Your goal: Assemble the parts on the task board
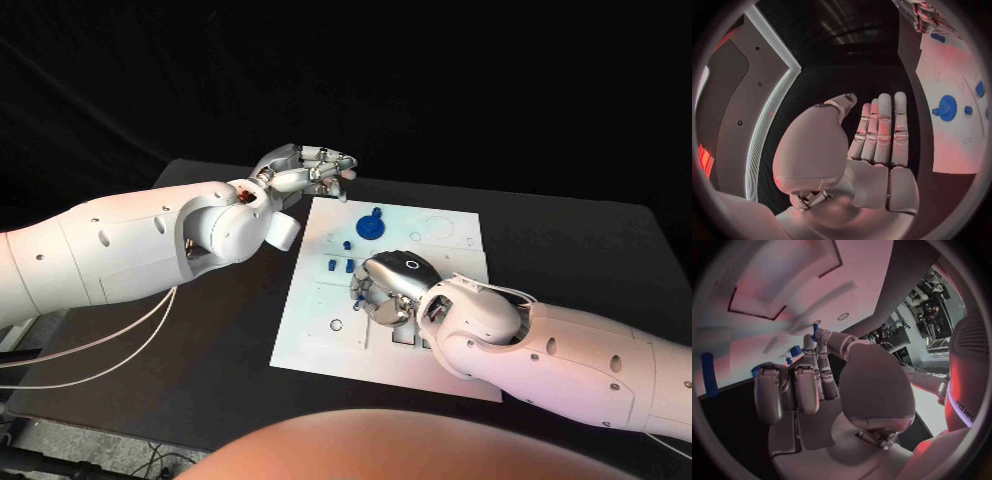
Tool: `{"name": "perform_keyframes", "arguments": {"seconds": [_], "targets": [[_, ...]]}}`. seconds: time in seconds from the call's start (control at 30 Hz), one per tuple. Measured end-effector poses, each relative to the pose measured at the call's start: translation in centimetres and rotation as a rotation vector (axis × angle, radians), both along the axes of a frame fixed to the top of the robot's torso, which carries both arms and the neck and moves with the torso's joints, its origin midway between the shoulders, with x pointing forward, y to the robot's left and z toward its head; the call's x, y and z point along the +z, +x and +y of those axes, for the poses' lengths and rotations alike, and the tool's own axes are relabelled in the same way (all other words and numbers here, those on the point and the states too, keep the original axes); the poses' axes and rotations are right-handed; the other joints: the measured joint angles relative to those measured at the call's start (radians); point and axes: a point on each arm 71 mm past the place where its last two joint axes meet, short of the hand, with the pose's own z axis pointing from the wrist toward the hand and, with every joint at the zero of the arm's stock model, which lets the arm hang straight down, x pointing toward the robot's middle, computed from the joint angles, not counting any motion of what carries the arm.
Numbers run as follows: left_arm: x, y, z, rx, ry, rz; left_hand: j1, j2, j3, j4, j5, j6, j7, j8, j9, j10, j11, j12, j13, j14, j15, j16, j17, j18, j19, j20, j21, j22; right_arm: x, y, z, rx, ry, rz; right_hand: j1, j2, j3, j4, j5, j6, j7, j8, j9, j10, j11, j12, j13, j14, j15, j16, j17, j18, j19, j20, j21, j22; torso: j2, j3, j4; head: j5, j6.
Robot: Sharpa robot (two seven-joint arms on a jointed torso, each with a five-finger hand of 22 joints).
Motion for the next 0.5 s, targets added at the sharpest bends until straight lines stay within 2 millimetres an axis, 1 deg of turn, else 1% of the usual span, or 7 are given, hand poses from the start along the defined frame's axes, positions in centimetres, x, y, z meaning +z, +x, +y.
{"name": "perform_keyframes", "arguments": {"seconds": [0.5], "targets": [[-0.07,0.11,0.2,0.005,0.004,0.002,0.0,0.0,0.0,0.0,0.0,-0.004,-0.004,0.0,0.0,0.0,0.0,0.0,0.0,0.0,0.0,-0.004,0.0,0.0,0.0,0.0,0.0,0.0,-0.18,-0.39,-0.09,0.008,-0.005,0.009,0.001,0.001,0.002,0.002,-0.001,0.0,0.0,-0.001,0.0,0.0,0.0,0.0,0.0,0.0,0.0,0.0,0.001,0.0,0.0,0.0,0.0,0.0,0.0,-0.0001,0.0006,0.003,0.0]]}}
